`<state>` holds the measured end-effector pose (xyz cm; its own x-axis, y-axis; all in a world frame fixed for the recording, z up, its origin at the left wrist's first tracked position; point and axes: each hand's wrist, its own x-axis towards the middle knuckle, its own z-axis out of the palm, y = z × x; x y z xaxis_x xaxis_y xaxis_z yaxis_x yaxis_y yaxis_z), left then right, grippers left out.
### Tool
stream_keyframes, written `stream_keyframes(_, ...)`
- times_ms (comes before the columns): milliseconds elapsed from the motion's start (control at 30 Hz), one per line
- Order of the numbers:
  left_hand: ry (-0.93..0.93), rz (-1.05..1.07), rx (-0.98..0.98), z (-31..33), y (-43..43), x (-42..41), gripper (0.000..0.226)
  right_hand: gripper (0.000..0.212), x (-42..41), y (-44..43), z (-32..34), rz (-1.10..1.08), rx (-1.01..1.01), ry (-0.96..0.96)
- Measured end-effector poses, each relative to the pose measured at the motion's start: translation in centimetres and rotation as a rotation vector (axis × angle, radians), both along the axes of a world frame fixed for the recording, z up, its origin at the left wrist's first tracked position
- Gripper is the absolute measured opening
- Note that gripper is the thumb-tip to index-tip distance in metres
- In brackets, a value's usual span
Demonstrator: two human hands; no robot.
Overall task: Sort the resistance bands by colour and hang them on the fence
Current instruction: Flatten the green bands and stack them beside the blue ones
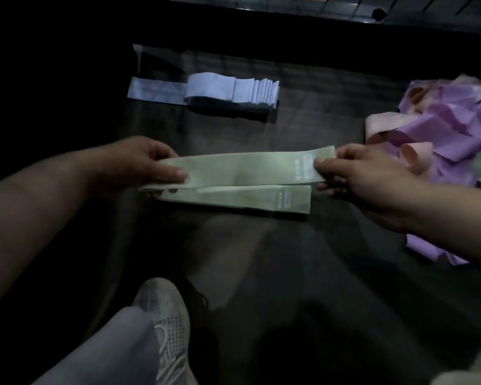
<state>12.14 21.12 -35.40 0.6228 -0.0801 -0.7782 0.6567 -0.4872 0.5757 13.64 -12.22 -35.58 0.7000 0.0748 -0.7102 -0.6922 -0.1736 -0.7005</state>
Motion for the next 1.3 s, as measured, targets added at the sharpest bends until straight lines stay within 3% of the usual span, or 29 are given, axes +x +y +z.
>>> stream_keyframes(200,-0.057,0.178,0.029,-1.7,1.2,-0.2,0.02,0.011,-1.0,0.0,-3.0,0.272,-0.284,-0.15)
stream_keyframes(300,-0.08,0.182,0.084,-2.3,1.5,-0.6,0.01,0.022,-1.2,-0.3,-3.6,0.436,-0.348,-0.266)
stream_keyframes(433,-0.146,0.169,0.15,-3.1,1.7,-1.2,0.014,0.026,-1.5,-0.5,-4.2,0.64,-0.468,-0.411)
stream_keyframes(833,-0.304,0.039,0.3,-5.4,-0.1,-3.3,0.009,0.033,-2.7,-0.5,-5.7,0.911,-0.687,-0.479)
stream_keyframes(933,-0.37,-0.09,0.41,-5.7,0.0,-3.5,0.018,0.041,-2.9,-0.7,-6.0,0.944,-0.727,-0.477)
stream_keyframes(1033,-0.452,-0.317,0.539,-5.5,0.3,-3.5,0.034,0.069,-3.1,-1.1,-6.0,1.013,-0.815,-0.575)
stream_keyframes(1133,-0.469,-0.603,0.717,-5.1,0.2,-3.9,0.058,0.096,-3.0,-1.2,-6.4,1.162,-0.9,-0.681)
stream_keyframes(1200,-0.583,-0.769,0.852,-5.4,0.2,-4.1,0.081,0.105,-2.7,-0.8,-6.6,1.231,-0.917,-0.716)
stream_keyframes(1300,-0.63,-0.902,0.805,-6.4,0.3,-4.2,0.107,0.105,-2.2,0.2,-6.7,1.276,-0.901,-0.707)
